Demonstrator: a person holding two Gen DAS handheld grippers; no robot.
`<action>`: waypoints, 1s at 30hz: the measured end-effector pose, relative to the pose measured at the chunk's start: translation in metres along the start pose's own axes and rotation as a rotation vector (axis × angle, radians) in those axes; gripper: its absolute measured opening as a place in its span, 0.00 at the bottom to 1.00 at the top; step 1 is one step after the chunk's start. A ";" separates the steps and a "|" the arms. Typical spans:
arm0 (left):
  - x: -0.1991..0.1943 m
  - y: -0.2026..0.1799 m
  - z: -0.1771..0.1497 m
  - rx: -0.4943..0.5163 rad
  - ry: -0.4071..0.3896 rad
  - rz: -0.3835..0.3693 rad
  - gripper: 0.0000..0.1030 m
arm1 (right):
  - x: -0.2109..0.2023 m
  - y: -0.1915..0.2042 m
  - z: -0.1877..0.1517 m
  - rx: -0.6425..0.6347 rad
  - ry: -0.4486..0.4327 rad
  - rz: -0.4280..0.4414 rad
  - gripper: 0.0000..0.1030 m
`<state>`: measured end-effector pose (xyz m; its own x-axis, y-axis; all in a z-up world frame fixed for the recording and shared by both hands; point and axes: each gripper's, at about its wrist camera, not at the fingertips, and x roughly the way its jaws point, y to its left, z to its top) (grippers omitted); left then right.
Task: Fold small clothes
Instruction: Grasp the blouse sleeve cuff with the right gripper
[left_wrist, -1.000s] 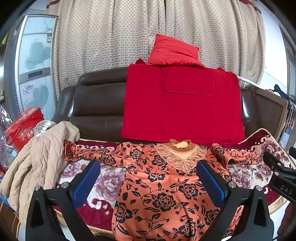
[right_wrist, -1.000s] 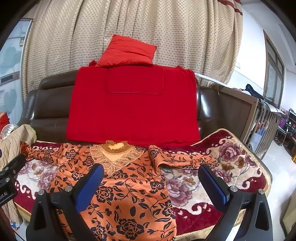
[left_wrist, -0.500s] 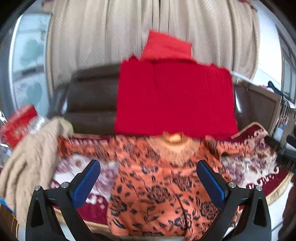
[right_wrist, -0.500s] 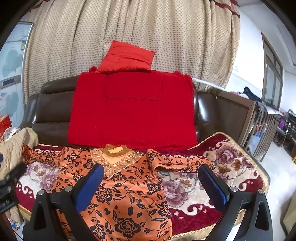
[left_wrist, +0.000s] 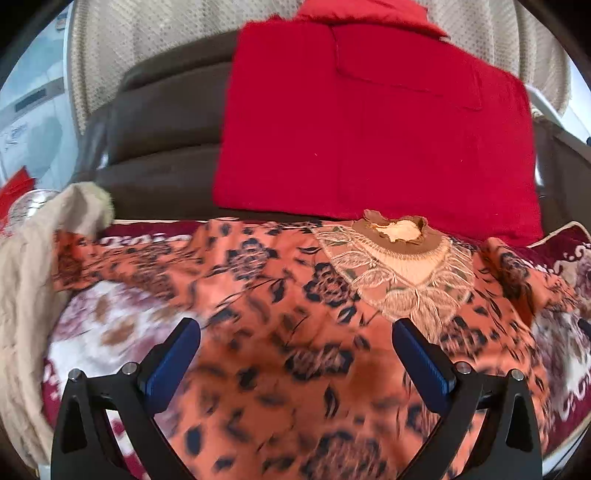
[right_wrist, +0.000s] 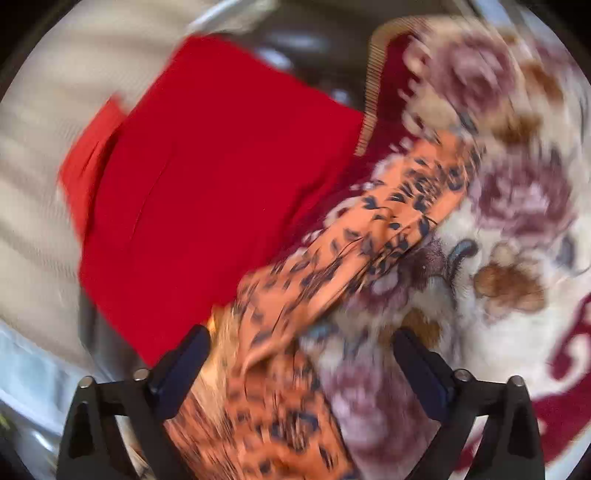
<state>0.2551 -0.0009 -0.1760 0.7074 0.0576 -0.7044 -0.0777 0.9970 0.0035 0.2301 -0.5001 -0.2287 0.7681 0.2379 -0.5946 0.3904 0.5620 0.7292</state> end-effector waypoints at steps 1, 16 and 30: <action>0.013 -0.005 0.004 -0.006 0.012 -0.002 1.00 | 0.012 -0.015 0.006 0.069 -0.001 0.016 0.87; 0.078 -0.017 0.008 -0.033 0.042 -0.012 1.00 | 0.083 -0.067 0.059 0.253 -0.106 -0.073 0.57; 0.066 0.029 0.032 -0.100 -0.028 0.099 1.00 | 0.064 0.042 0.022 -0.098 -0.156 0.176 0.16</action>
<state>0.3220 0.0337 -0.1998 0.7120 0.1583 -0.6841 -0.2169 0.9762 0.0002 0.3073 -0.4787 -0.2282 0.8917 0.2183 -0.3965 0.1986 0.5985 0.7761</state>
